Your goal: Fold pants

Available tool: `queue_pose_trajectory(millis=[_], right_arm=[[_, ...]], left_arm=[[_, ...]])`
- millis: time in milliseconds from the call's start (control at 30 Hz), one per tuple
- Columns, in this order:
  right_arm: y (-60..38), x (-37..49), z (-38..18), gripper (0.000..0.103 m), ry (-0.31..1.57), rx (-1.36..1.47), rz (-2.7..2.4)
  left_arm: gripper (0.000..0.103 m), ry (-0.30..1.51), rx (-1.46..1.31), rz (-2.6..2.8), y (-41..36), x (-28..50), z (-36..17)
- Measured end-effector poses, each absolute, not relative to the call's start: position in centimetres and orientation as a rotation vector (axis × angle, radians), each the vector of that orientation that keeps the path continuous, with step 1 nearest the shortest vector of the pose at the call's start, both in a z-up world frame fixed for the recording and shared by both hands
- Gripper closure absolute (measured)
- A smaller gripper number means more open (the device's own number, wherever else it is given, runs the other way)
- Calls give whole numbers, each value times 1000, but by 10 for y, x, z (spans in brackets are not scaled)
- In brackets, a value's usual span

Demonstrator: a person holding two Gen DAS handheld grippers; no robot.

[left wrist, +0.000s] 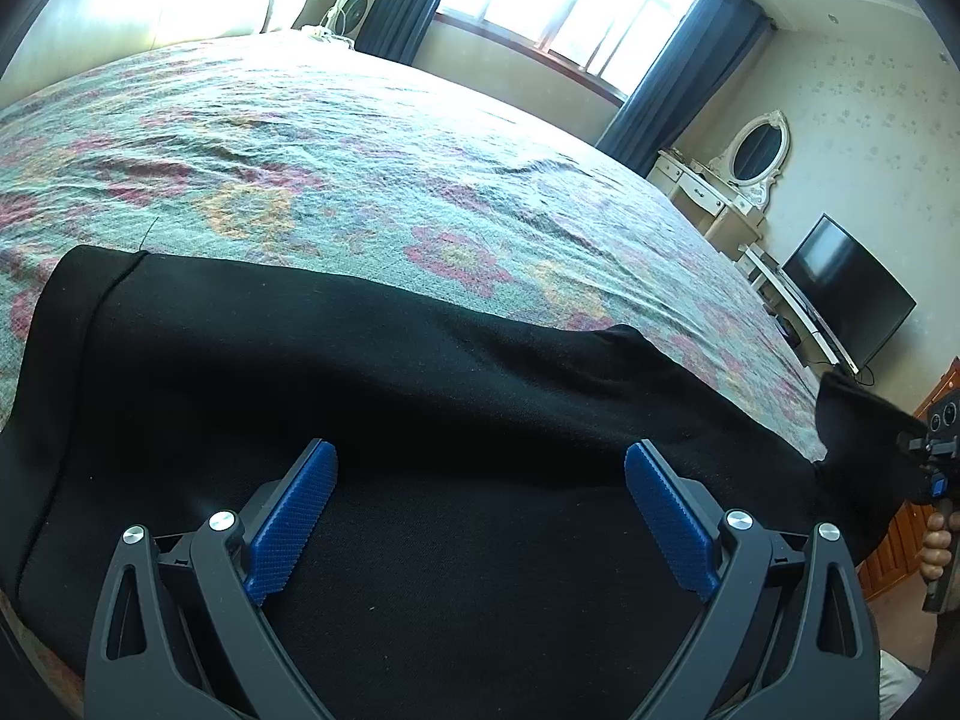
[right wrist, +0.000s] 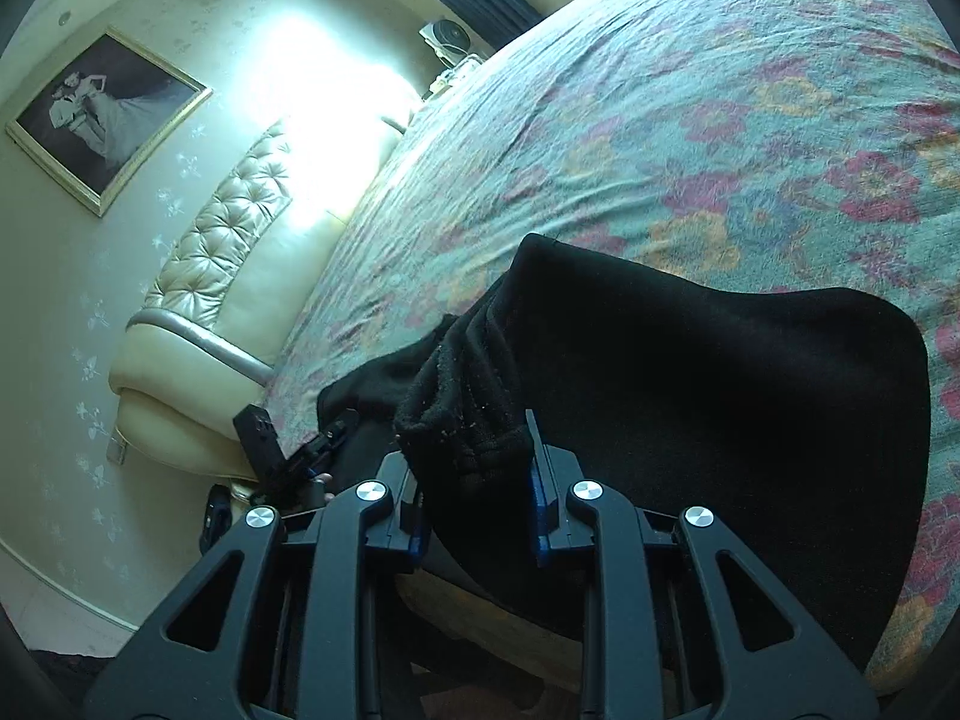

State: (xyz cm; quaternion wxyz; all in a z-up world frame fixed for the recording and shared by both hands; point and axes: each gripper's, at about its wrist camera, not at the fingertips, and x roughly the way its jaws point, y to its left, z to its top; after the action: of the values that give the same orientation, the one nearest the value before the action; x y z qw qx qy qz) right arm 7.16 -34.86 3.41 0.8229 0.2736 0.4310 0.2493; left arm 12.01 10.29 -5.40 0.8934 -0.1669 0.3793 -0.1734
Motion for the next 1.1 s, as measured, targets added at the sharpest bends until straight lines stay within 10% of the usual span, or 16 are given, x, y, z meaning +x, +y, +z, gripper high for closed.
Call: queue_pose_trajectory(millis=[367, 600, 1100], right_arm=[[-266, 64, -15, 78, 1034, 199, 438], [-252, 55, -26, 45, 1047, 232, 469], [-233, 39, -14, 33, 992, 327, 548]], left_arm=[[8, 785, -355, -362, 103, 120, -54], [8, 782, -367, -367, 105, 118, -54], [8, 760, -458, -397, 117, 117, -54]])
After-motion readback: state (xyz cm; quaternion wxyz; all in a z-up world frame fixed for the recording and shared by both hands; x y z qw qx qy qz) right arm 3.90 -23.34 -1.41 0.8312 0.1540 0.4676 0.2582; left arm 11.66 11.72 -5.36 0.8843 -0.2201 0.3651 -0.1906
